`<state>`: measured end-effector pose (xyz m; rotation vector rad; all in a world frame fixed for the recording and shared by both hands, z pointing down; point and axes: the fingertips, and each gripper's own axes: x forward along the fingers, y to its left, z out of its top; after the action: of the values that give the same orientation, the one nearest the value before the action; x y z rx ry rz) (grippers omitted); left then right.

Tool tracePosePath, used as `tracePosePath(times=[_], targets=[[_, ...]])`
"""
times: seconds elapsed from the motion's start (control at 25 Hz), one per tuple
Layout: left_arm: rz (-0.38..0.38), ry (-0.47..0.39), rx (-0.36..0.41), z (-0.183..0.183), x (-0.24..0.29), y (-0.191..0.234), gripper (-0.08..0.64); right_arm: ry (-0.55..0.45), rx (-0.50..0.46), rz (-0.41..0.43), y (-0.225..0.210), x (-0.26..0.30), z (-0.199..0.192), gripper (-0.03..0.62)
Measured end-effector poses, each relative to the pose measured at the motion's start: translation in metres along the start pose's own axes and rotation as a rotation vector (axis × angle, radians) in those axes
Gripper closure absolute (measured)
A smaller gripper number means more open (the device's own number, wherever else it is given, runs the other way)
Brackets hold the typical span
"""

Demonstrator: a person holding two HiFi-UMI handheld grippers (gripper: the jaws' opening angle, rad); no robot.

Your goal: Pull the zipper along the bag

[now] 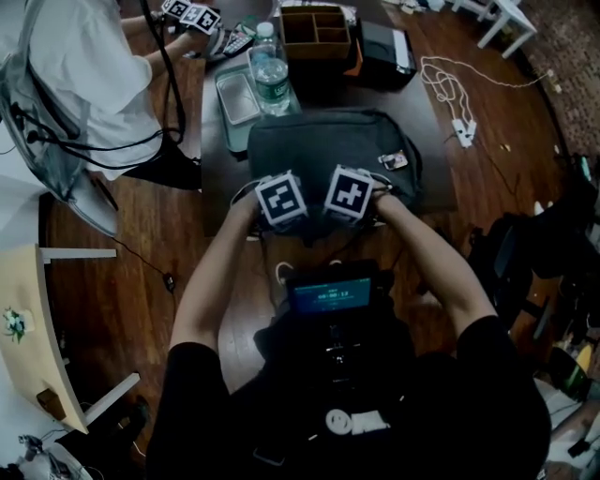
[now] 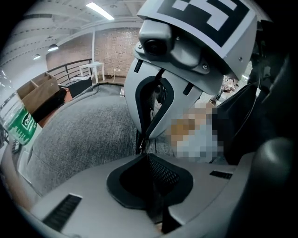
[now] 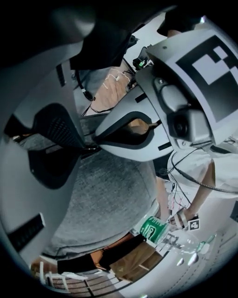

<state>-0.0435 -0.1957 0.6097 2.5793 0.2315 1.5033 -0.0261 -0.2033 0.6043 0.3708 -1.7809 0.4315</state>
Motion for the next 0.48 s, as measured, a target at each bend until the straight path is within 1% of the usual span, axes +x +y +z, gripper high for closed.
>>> tracePosePath(times=[0.12, 0.28, 0.4, 0.48], targets=[[0.022, 0.035, 0.006, 0.0, 0.001, -0.001, 0.551, 0.011, 0.005, 0.067, 0.006, -0.002, -0.006, 0.578], [0.059, 0.064, -0.012, -0.006, 0.0, -0.003, 0.558, -0.005, -0.009, 0.141, 0.017, -0.002, -0.006, 0.577], [0.096, 0.072, -0.037, -0.002, 0.0, -0.003, 0.558, -0.04, -0.025, 0.165, 0.015, -0.007, -0.012, 0.577], [0.119, 0.072, -0.051, -0.001, 0.0, -0.001, 0.558, -0.093, -0.038, 0.165, 0.008, -0.011, -0.011, 0.577]])
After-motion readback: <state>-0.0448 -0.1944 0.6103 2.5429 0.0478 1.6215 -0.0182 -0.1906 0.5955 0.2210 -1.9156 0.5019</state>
